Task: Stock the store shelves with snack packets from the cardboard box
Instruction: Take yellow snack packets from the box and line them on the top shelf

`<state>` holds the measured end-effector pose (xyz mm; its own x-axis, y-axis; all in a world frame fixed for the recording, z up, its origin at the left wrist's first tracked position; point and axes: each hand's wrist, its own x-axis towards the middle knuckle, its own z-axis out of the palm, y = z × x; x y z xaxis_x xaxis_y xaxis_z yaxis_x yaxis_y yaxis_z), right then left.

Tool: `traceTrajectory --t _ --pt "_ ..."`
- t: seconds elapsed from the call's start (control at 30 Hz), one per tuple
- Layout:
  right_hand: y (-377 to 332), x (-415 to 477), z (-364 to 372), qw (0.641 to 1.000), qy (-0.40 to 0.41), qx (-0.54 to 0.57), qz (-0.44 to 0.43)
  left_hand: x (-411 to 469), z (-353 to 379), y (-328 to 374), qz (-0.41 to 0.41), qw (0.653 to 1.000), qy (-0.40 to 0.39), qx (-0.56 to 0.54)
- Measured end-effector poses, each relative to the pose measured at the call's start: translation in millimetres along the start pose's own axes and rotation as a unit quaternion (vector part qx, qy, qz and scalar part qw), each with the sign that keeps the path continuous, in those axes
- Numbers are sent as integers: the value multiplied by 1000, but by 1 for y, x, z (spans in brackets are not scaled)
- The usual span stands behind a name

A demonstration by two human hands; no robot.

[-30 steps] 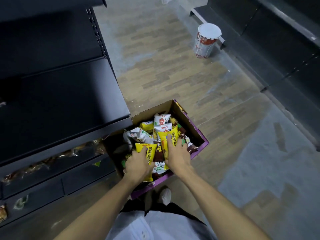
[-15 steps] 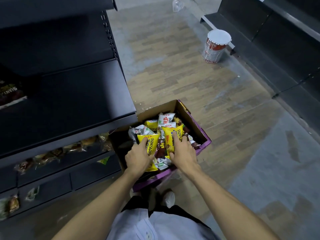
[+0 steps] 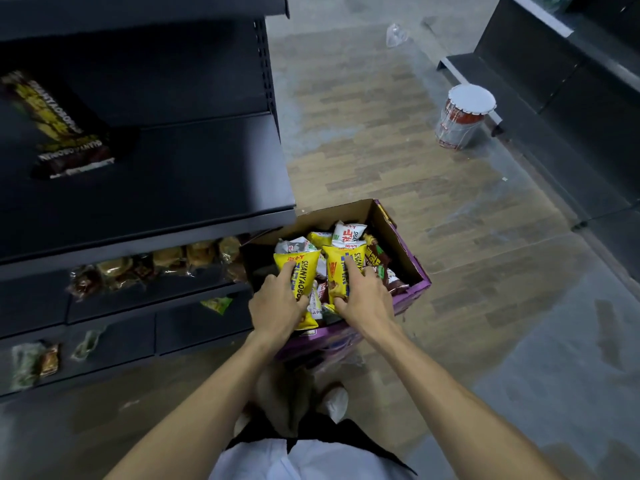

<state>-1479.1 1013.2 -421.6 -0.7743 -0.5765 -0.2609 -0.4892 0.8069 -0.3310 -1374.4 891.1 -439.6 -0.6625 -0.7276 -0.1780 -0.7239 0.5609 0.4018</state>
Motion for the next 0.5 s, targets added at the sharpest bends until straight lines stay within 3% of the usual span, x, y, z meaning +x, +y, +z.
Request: traceTrajectory --t 0.13,0.27,0.5 --pt "-19 -16 3 1000 20 -13 -20 -13 -16 -15 11 1000 27 9" --pt "-59 -36 10 998 40 -13 -49 -33 -38 -49 48 994 69 -65" --pt "-150 -82 30 990 72 10 -117 -72 -100 -134 24 987 142 -70"
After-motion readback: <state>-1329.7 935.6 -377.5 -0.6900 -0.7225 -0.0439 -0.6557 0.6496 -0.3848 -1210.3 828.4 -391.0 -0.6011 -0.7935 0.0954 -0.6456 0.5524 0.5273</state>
